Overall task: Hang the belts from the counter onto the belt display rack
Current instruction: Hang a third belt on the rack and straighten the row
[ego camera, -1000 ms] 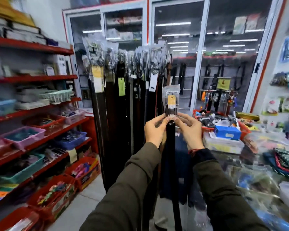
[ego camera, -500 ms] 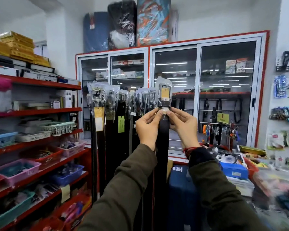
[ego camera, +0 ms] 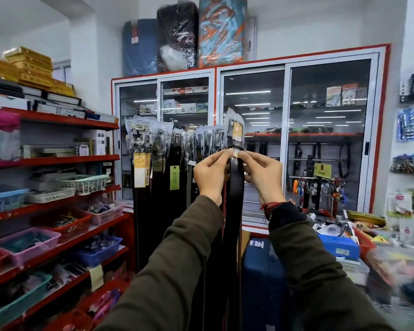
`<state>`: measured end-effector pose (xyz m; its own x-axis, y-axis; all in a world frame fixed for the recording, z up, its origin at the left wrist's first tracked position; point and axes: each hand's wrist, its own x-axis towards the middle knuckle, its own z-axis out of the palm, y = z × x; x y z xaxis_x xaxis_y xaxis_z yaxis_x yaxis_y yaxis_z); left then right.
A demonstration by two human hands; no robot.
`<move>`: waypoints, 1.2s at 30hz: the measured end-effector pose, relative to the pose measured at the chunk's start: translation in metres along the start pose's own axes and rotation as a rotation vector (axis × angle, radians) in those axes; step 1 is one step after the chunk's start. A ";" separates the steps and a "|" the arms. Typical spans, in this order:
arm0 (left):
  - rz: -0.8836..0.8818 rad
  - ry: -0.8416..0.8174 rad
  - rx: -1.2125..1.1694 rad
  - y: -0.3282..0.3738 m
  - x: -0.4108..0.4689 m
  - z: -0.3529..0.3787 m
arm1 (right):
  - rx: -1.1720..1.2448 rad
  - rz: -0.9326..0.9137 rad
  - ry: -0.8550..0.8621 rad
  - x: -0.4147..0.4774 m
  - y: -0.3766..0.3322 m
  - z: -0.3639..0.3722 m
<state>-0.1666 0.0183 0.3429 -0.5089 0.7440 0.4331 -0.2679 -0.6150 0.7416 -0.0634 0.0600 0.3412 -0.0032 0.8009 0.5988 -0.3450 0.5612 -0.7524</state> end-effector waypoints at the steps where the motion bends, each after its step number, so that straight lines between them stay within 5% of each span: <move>1: -0.004 0.001 -0.002 -0.001 -0.001 0.000 | -0.001 0.000 0.000 -0.001 0.000 0.000; 14: -0.051 -0.005 0.040 -0.021 0.009 -0.015 | -0.055 0.015 -0.039 -0.004 0.012 0.001; 21: 0.450 -0.026 0.707 -0.028 0.001 -0.024 | -0.339 -0.241 0.061 -0.016 0.043 0.003; 27: 0.849 -0.223 1.190 -0.038 0.009 -0.045 | -0.527 -0.513 -0.151 -0.017 0.053 -0.006; 36: 0.840 -0.284 1.555 -0.039 0.048 -0.062 | -0.899 -0.522 -0.264 0.006 0.065 0.003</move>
<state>-0.2312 0.0617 0.3023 0.0982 0.5133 0.8526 0.9880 -0.1530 -0.0218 -0.0890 0.1009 0.2972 -0.2953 0.4076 0.8641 0.4550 0.8553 -0.2479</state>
